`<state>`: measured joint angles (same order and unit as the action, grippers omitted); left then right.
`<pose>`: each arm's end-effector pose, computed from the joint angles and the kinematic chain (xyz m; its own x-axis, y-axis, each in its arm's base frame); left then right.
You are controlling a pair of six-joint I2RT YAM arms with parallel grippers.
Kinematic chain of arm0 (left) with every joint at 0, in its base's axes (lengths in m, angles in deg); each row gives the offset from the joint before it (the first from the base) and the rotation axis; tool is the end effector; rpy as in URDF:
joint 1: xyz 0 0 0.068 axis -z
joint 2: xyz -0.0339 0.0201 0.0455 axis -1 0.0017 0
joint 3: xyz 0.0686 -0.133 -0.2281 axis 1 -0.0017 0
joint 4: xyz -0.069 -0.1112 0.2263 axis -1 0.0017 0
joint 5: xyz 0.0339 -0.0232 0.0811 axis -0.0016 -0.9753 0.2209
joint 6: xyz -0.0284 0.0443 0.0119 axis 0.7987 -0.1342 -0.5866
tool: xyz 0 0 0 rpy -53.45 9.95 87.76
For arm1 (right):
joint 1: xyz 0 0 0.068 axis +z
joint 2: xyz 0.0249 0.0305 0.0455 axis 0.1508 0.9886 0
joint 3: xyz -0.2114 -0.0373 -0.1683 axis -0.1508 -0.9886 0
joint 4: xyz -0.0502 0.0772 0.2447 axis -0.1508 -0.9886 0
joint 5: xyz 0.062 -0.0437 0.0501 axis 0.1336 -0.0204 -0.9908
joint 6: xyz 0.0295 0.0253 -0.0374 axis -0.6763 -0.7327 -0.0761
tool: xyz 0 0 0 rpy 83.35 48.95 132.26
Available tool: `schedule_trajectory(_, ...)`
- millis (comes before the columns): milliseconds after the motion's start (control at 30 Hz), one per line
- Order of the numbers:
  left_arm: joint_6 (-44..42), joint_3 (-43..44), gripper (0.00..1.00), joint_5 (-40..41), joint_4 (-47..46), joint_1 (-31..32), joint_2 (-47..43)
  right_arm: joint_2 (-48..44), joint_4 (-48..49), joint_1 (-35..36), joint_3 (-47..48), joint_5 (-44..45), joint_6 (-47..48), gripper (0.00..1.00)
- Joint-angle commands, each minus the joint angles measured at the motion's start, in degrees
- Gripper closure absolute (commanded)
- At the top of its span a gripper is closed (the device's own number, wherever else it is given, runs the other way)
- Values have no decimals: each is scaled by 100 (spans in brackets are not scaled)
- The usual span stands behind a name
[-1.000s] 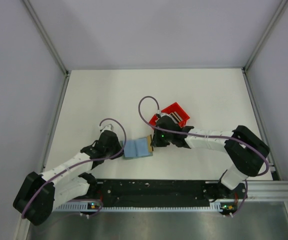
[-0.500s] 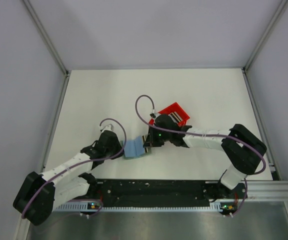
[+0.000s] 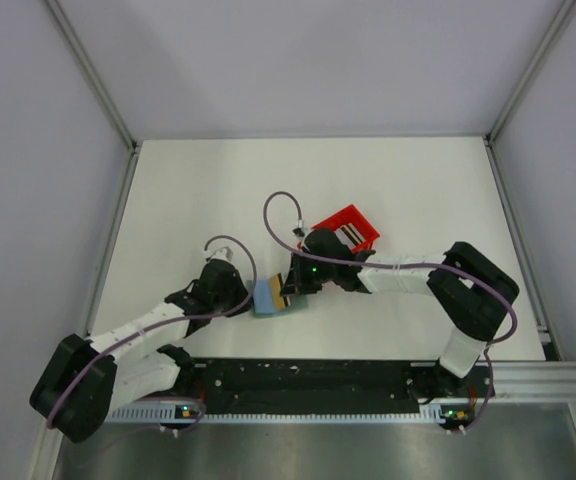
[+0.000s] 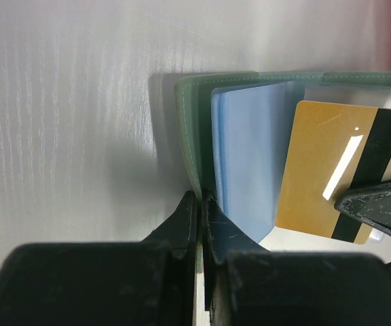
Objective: Put the credit cards into the card holder
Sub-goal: Turn over the card slot in the card holder.
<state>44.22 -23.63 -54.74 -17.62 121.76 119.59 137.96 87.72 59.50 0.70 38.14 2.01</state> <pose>0.1564 -0.0984 0.1452 -0.8299 -0.3551 -0.4304 -0.1035 0.8559 -0.5066 0.2127 0.2781 0.1646 -0.9223 -0.0596 -0.3818 -0.3211 0.6679 0.6714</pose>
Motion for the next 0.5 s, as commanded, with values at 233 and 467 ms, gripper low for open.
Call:
schedule_trajectory(233,-114,13,100,-110,-221,14,294,-105,597,-249,-541,106,-376,100)
schedule_trajectory(467,-88,57,100,-22,-81,13,365,-246,817,-328,-936,335,-693,100)
